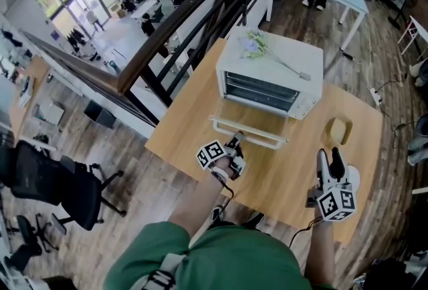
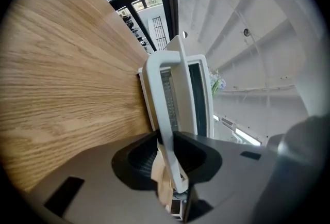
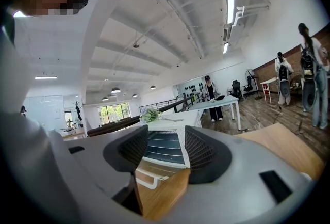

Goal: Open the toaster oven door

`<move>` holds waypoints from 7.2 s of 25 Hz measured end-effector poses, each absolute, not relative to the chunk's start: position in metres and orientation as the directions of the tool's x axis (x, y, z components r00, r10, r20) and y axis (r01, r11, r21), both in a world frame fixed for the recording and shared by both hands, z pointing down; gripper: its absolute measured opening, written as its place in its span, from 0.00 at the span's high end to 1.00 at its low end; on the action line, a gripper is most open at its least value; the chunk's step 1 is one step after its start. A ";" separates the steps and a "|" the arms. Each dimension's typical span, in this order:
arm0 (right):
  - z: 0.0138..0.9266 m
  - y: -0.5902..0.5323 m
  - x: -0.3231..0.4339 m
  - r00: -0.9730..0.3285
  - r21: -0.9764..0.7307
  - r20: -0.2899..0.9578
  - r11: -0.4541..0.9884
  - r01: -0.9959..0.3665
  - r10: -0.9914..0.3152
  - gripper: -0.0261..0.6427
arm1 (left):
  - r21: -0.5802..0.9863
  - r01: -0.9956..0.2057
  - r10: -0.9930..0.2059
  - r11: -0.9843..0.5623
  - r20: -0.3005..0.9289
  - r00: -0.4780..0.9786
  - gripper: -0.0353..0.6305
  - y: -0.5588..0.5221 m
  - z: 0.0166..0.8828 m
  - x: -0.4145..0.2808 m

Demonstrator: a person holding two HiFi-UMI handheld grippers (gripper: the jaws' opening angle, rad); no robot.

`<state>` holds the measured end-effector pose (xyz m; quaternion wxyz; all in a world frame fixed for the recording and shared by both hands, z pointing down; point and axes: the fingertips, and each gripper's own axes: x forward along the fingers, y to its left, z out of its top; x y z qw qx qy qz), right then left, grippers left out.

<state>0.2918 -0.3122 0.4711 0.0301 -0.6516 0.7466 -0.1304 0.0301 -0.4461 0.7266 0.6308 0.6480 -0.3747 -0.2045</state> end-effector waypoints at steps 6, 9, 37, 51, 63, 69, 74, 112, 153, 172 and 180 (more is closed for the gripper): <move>0.473 -0.309 0.292 -0.153 -0.232 0.122 0.122 -0.965 -0.981 0.61 | 0.957 -0.263 -0.732 0.118 0.263 0.629 0.78 -0.435 0.753 0.027; 0.473 -0.309 0.292 -0.153 -0.231 0.121 0.122 -0.965 -0.981 0.61 | 0.949 -0.285 -0.728 0.133 0.289 0.622 0.79 -0.429 0.767 0.023; 0.463 -0.298 0.292 -0.131 -0.224 0.105 0.105 -0.969 -0.986 0.61 | 0.892 -0.391 -0.676 0.226 0.433 0.597 0.80 -0.395 0.825 0.001; 0.448 -0.300 0.279 -0.158 -0.224 0.055 0.142 -0.964 -0.986 0.61 | 0.806 -0.592 -0.794 0.015 0.369 0.483 0.80 -0.409 0.740 -0.078; 0.425 -0.298 0.236 -0.213 -0.199 0.001 0.209 -0.958 -0.977 0.62 | 0.361 -0.788 -0.786 -0.500 0.194 0.587 0.66 -0.392 0.563 -0.047; 0.416 -0.295 0.214 -0.239 -0.178 -0.010 0.237 -0.955 -0.971 0.63 | 0.139 -0.799 -0.793 -0.585 0.111 0.599 0.66 -0.374 0.493 -0.038; 0.402 -0.293 0.203 -0.251 -0.160 -0.031 0.253 -0.954 -0.967 0.64 | 0.034 -0.798 -0.797 -0.602 0.033 0.603 0.66 -0.358 0.439 -0.034; 0.352 -0.289 0.200 -0.217 0.031 -0.077 0.215 -0.976 -0.973 0.74 | -0.117 -0.874 -0.868 -0.472 -0.114 0.484 0.69 -0.337 0.347 -0.046; 0.362 -0.309 0.220 -0.286 0.024 -0.057 0.285 -0.958 -0.956 0.77 | -0.146 -0.883 -0.885 -0.445 -0.078 0.459 0.69 -0.352 0.353 -0.021; 0.368 -0.319 0.267 -0.307 0.013 -0.055 0.307 -0.952 -0.950 0.79 | -0.145 -0.897 -0.902 -0.417 -0.057 0.428 0.69 -0.356 0.364 0.021; 0.378 -0.335 0.286 -0.313 0.005 -0.050 0.313 -0.950 -0.948 0.79 | -0.152 -0.901 -0.908 -0.406 -0.046 0.417 0.69 -0.369 0.374 0.038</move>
